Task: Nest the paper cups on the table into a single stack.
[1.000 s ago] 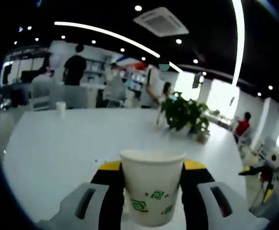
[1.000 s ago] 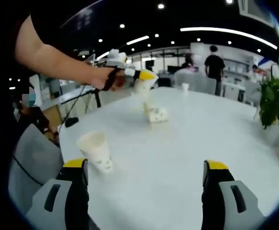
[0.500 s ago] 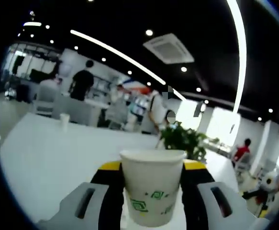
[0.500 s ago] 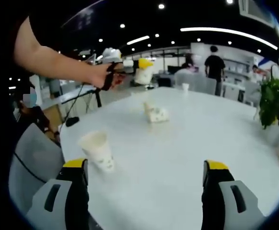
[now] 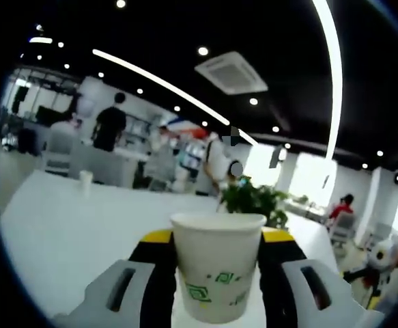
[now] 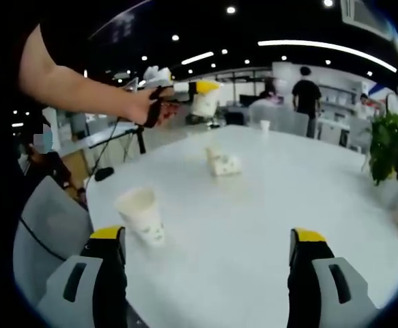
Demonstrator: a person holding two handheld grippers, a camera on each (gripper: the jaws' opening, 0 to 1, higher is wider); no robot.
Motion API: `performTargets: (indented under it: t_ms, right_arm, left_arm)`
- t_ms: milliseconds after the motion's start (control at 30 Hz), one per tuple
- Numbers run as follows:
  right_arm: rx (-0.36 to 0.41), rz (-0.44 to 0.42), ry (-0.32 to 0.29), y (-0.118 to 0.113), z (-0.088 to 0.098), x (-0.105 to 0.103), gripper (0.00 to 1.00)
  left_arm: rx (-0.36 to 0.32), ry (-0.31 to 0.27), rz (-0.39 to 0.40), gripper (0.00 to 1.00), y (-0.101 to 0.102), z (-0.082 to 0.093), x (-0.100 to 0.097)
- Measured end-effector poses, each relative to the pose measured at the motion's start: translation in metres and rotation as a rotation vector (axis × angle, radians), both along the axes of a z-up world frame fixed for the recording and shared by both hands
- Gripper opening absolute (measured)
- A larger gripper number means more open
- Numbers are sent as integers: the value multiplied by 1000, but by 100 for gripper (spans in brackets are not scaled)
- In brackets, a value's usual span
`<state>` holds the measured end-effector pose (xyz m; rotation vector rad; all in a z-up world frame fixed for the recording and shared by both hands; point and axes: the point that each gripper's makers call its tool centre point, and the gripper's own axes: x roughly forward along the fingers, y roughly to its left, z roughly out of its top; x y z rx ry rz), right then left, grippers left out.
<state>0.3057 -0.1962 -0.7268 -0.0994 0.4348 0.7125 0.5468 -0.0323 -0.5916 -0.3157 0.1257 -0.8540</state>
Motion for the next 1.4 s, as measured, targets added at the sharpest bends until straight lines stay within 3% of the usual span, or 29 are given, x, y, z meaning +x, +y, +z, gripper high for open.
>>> performTargets:
  t_ms: [433, 533, 800, 933, 1400]
  right_arm:
    - [4, 0, 7, 1, 1, -4, 98]
    - [15, -2, -3, 1, 6, -4, 98]
    - [42, -20, -5, 5, 9, -1, 98]
    - [43, -10, -6, 11, 9, -6, 98]
    - [37, -3, -13, 15, 10, -20, 98]
  left_arm:
    - [-4, -46, -17, 44, -7, 13, -24]
    - [5, -80, -6, 44, -4, 18, -30]
    - [55, -90, -33, 44, -4, 7, -42]
    - [22, -80, -47, 45, -7, 13, -52]
    - [50, -118, -106, 45, -21, 21, -83]
